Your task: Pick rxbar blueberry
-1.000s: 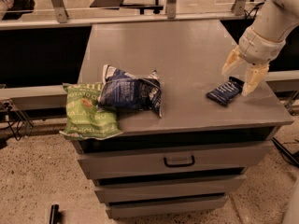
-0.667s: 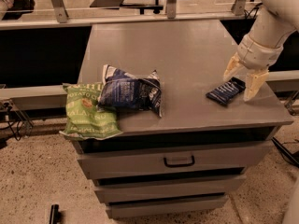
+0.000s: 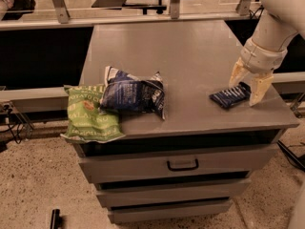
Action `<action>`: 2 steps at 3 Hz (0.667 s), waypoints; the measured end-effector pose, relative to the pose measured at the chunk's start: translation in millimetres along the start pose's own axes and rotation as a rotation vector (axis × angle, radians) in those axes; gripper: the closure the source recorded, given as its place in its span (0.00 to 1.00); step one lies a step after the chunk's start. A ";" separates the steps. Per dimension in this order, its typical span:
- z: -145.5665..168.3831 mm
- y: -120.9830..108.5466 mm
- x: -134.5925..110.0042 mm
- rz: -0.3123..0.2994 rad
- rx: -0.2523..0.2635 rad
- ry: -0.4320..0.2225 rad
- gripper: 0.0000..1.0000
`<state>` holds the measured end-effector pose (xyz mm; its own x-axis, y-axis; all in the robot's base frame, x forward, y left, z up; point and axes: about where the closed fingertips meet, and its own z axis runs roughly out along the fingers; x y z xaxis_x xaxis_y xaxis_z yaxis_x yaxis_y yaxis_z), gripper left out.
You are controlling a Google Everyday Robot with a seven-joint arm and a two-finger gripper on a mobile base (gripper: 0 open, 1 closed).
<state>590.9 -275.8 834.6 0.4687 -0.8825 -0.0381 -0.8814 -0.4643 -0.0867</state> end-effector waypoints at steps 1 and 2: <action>2.3 0.1 -7.3 -0.013 -0.006 -0.016 0.76; -1.2 -0.2 -9.2 -0.002 -0.006 -0.030 1.00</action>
Offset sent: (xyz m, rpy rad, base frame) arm -0.0279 0.0257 0.0077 0.0832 0.0929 0.0167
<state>586.8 -267.7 836.1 0.4718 -0.8791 -0.0681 -0.8808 -0.4665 -0.0809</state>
